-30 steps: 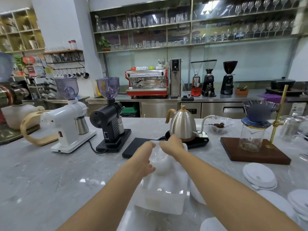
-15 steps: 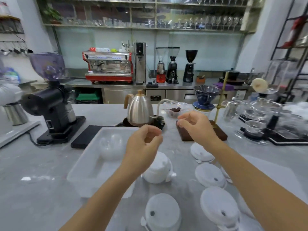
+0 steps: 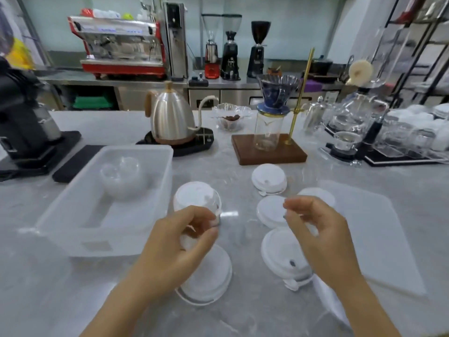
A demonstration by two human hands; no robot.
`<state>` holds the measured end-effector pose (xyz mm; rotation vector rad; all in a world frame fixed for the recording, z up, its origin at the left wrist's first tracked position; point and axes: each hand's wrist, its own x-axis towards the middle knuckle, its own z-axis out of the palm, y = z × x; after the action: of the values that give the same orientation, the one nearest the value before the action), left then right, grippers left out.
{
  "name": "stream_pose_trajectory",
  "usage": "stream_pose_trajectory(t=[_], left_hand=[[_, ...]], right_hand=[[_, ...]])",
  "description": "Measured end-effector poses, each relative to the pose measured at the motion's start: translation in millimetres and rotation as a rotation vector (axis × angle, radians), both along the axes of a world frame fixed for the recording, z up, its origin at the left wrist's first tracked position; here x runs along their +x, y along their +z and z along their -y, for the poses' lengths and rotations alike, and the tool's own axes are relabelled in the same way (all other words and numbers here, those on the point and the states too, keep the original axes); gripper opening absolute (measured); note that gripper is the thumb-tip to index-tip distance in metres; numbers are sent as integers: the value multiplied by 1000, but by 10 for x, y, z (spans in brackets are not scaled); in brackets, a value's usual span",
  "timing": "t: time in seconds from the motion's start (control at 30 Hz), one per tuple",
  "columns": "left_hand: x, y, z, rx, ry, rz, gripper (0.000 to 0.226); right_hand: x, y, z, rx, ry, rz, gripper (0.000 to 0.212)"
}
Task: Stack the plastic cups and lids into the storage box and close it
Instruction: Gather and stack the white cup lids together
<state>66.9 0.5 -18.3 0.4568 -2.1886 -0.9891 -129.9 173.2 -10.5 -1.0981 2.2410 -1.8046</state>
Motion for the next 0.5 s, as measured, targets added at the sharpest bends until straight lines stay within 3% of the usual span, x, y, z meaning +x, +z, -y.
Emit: stream_pose_trajectory(t=[0.13, 0.3, 0.4, 0.5], left_hand=[[41, -63, 37, -187, -120, 246, 39], [95, -94, 36, -211, -252, 530, 85], [117, -146, 60, -220, -323, 640, 116], [119, -184, 73, -235, -349, 622, 111]], right_hand=[[209, -297, -132, 102, -66, -140, 29], [272, -404, -130, 242, -44, -277, 31], [274, -435, -129, 341, -20, -338, 46], [270, -475, -138, 434, -14, -334, 58]])
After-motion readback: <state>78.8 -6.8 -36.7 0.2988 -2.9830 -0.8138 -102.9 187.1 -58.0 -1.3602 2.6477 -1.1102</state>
